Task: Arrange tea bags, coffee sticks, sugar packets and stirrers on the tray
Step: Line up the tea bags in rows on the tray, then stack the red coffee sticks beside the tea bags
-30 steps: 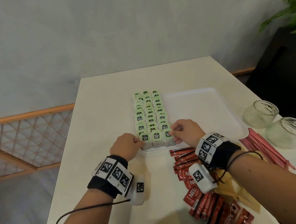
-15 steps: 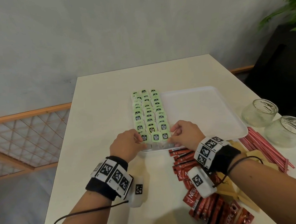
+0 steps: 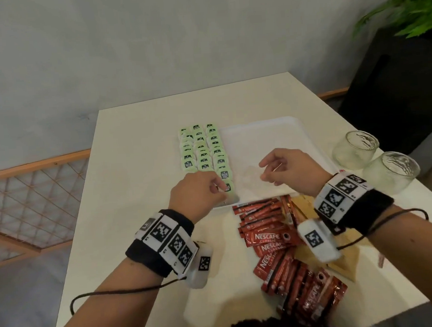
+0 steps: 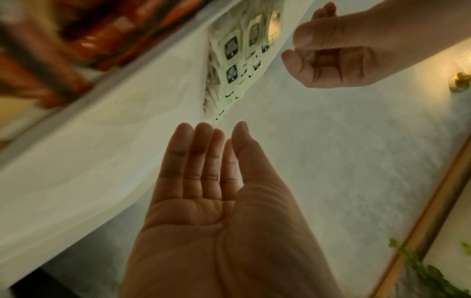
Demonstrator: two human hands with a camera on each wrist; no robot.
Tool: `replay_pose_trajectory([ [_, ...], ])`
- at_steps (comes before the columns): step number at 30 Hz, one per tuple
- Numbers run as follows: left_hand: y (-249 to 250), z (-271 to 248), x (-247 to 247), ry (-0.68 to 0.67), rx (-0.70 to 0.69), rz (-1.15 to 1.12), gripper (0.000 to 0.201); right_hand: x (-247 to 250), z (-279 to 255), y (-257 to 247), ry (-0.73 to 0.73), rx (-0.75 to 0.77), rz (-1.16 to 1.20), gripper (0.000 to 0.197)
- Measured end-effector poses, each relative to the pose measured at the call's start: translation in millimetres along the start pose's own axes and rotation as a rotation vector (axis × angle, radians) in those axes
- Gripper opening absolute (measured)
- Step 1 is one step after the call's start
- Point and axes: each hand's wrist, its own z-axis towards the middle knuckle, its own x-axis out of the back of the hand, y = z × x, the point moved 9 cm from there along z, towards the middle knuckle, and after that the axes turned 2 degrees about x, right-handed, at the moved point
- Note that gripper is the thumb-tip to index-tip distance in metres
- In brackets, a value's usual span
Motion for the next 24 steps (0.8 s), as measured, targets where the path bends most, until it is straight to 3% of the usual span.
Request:
replay_pose_trajectory([
  [3, 32.1, -7.6, -25.5, -0.064, -0.089, 0.091, 0.019, -0.6, -24.9, 9.4, -0.111, 0.052, -0.179, 0.013],
  [7, 63.8, -12.4, -65.3, -0.125, -0.204, 0.310, 0.033, -15.9, -39.7, 28.9, -0.188, 0.076, -0.310, 0.024],
  [12, 70.6, -15.2, -89.0, -0.201, -0.182, 0.433, 0.033, -31.2, -42.1, 41.9, -0.276, 0.109, -0.569, 0.030],
  [16, 74.6, -16.7, -86.5, -0.158, -0.158, 0.403, 0.038, -18.4, -50.5, 43.3, -0.254, 0.139, -0.558, 0.030],
  [20, 72.6, -13.7, -92.3, -0.186, -0.102, 0.468, 0.059, -24.7, -55.7, 42.7, -0.320, 0.188, -0.536, 0.045],
  [24, 77.2, -16.5, -101.2, -0.217, -0.098, 0.515, 0.055, -31.5, -53.8, 48.3, -0.350, 0.172, -0.542, 0.041],
])
